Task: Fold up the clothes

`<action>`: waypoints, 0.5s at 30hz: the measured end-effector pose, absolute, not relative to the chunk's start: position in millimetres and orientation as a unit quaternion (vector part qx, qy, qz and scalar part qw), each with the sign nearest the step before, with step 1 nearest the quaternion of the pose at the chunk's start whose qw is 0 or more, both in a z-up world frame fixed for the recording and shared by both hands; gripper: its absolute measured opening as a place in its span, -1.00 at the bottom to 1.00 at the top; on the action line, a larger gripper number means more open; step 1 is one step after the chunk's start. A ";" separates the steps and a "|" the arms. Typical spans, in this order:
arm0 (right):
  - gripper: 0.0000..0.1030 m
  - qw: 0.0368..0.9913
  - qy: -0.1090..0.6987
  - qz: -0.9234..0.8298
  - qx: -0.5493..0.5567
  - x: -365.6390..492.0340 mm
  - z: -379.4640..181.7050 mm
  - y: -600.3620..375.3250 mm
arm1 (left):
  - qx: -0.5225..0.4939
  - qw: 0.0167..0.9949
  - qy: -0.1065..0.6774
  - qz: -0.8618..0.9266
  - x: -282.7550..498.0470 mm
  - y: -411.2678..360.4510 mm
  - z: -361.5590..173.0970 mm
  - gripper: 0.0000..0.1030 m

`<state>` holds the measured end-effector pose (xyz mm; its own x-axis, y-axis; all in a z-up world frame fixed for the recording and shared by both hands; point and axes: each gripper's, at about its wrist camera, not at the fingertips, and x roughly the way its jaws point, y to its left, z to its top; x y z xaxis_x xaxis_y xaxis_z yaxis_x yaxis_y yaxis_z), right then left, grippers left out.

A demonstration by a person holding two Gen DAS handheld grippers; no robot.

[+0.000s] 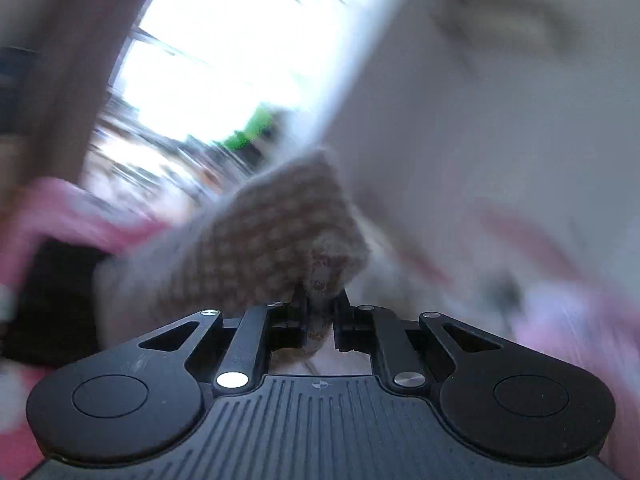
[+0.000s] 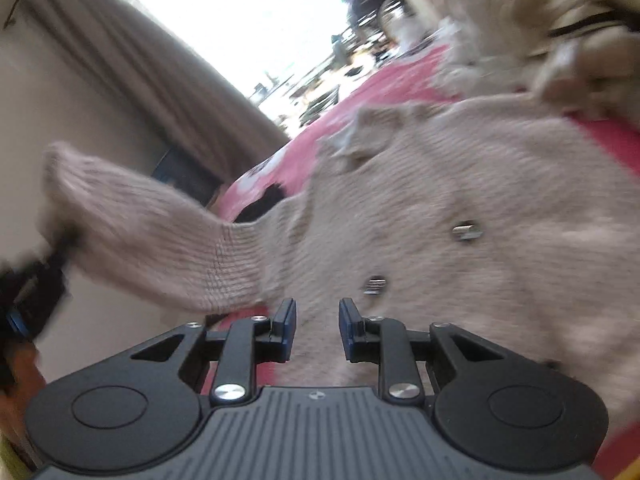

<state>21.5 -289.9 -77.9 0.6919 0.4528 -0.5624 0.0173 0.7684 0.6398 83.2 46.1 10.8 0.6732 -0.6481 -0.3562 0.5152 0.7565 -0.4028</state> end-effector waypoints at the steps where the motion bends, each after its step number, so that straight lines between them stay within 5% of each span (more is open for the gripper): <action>1: -0.43 0.865 0.374 0.114 0.315 12.3 -80.3 -299.4 | -0.105 0.893 0.275 -0.340 76.3 27.1 -7.6 -0.78; 6: -0.42 0.843 0.424 0.082 0.320 -12.1 -109.7 -325.6 | 0.012 0.815 0.482 -0.322 62.6 -19.5 -125.4 -0.73; 8: -0.39 0.836 0.438 0.089 0.319 -13.0 -115.3 -326.9 | 0.001 0.808 0.495 -0.318 51.7 -10.0 -135.0 -0.72; 12: -0.18 0.825 0.448 0.135 0.316 7.4 -121.8 -309.9 | -0.068 0.793 0.516 -0.316 47.3 9.2 -133.6 -0.32; 15: -0.16 0.813 0.470 0.163 0.302 28.1 -133.8 -289.5 | -0.130 0.777 0.529 -0.315 49.2 23.1 -127.7 -0.29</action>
